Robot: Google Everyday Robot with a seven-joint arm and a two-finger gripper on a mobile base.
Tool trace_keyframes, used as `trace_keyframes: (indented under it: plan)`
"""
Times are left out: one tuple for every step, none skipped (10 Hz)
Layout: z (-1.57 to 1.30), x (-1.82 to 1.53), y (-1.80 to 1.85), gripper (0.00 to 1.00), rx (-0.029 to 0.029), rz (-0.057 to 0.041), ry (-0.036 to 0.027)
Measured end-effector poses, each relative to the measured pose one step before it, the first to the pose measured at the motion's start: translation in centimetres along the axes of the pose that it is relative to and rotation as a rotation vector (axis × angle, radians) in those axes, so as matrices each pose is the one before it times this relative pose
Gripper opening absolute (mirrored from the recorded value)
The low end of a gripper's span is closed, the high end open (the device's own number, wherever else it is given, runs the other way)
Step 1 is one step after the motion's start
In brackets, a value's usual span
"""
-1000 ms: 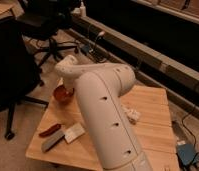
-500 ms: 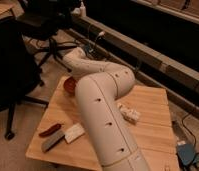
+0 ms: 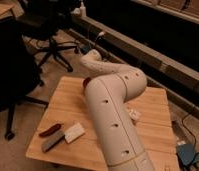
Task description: Drag the ceramic bowl in a circle
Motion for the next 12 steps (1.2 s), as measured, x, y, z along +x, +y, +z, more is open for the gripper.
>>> trace_keyframes:
  plan:
    - [0.020,1.534,-1.568,0.00,0.01952,0.00222,0.01041]
    - [-0.360,2.383,-1.365,0.00,0.01575,-0.01109,0.00506]
    - [-0.738,2.161,0.132,0.00,0.00529,-0.03288,-0.00430]
    - [-1.503,2.334,1.942,0.00,-0.01518,-0.05213,-0.01462]
    - [-1.510,1.865,2.348,0.00,-0.01755,-0.05265,-0.01894]
    - [-1.450,1.908,2.595,0.00,-0.02094,-0.05344,-0.01698]
    - [-1.053,1.761,2.182,0.00,-0.01583,-0.04463,-0.00894]
    - [-0.688,1.034,1.533,0.00,-0.01030,-0.02953,-0.00621]
    - [-1.041,0.892,2.716,0.00,-0.02312,-0.04695,-0.01556]
    - [-0.830,0.044,2.165,0.00,-0.02103,-0.03452,-0.01703]
    - [-0.977,-0.721,2.545,0.00,-0.02574,-0.03911,-0.02621]
    - [-0.683,-1.397,1.975,0.00,-0.02098,-0.02733,-0.02830]
